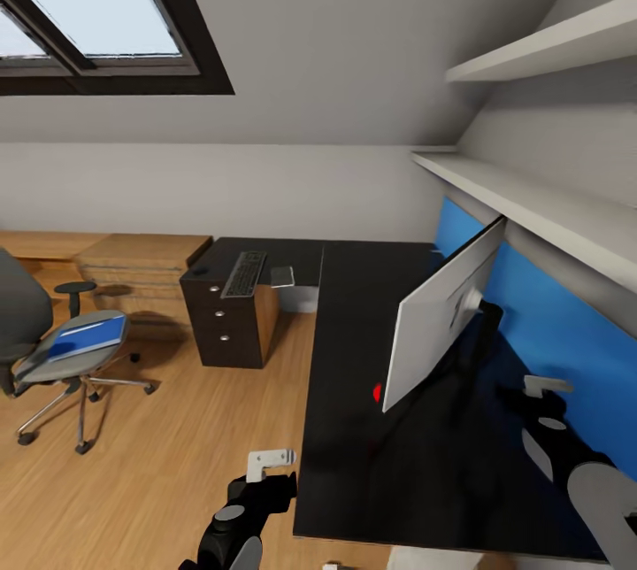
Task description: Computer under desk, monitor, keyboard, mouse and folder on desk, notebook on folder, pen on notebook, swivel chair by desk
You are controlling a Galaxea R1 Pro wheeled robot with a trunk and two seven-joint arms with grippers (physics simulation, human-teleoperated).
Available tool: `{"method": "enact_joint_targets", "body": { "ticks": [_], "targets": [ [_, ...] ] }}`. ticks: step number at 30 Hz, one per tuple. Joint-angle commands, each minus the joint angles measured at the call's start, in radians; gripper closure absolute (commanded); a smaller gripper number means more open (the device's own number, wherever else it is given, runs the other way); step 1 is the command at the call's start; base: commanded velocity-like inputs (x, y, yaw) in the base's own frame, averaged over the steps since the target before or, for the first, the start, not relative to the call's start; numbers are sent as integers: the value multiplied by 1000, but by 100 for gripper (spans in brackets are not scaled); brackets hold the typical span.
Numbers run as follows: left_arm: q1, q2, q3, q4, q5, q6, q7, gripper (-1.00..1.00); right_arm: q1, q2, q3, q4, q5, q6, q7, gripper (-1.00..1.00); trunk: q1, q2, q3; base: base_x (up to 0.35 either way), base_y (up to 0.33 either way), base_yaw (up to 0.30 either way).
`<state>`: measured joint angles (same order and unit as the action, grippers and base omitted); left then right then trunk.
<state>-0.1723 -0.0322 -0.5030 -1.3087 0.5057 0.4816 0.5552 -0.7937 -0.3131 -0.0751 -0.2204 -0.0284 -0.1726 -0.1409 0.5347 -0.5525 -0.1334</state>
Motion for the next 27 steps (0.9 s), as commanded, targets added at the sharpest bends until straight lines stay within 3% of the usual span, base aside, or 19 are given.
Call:
{"method": "enact_joint_targets", "body": {
  "ticks": [1, 3, 4, 6, 9, 10, 12, 14, 15, 16, 19, 24, 27],
  "targets": [
    [-1, 1, -1, -1, 9, 2, 9, -100, -1, 2, -6, -24, -5, 23, 2, -100, 0, -2, -2, -333, 61, 0],
    [-1, 1, -1, -1, 10, 2, 9, -100, 1, 7, -8, -86, -8, 86, 5, -100, 0, -2, -2, -333, 64, 0],
    [-1, 1, -1, -1, 10, 2, 9, -100, 10, 11, -11, -166, -14, 159, 8, -100, 0, -2, -2, -333, 67, 0],
    [-1, 1, 1, -1, 10, 2, 9, -100, 114, 22, -14, -435, -66, 350, 13, -100, 0, -2, -2, -333, 77, 0],
    [-1, 1, 1, -1, 9, 2, 9, -100, 206, 37, -14, -610, -107, 442, 7, -100, 0, -2, -2, -328, 109, 0],
    [-1, 1, 1, -1, 9, 1, 9, -100, 261, 56, -13, -717, -126, 490, -5, -100, 0, -2, -2, -307, 156, 0],
    [-1, 2, 1, -1, 8, 1, 9, -100, 307, 83, -12, -811, -136, 526, -29, -100, 0, -2, -2, -294, 178, 0],
    [-1, 2, 1, -1, 7, 0, 9, -100, 358, 133, -11, -917, -140, 557, -85, -100, 0, -2, -2, -249, 224, 0],
    [-1, 2, 0, -1, 7, 0, 9, -100, 384, 168, -8, -962, -131, 568, -129, -100, 0, -2, -2, -189, 261, 0],
    [-1, 2, 0, -1, 7, 0, 9, -100, 394, 184, -6, -979, -122, 571, -150, -100, 0, -2, -2, -168, 272, 0],
    [-1, 3, 1, -1, 6, 0, 9, -100, 426, 244, 23, -1022, -39, 574, -226, -100, 0, -2, -2, -93, 297, 0],
    [-1, 2, 0, -1, 6, 0, 10, -100, 464, 299, 69, -1034, 78, 495, -267, -100, 0, -2, -2, -24, 318, 0],
    [-1, 2, 0, -1, 6, 0, 11, -100, 472, 309, 73, -1034, 90, 478, -271, -100, 0, -2, -2, -4, 326, 0]
  ]
}}
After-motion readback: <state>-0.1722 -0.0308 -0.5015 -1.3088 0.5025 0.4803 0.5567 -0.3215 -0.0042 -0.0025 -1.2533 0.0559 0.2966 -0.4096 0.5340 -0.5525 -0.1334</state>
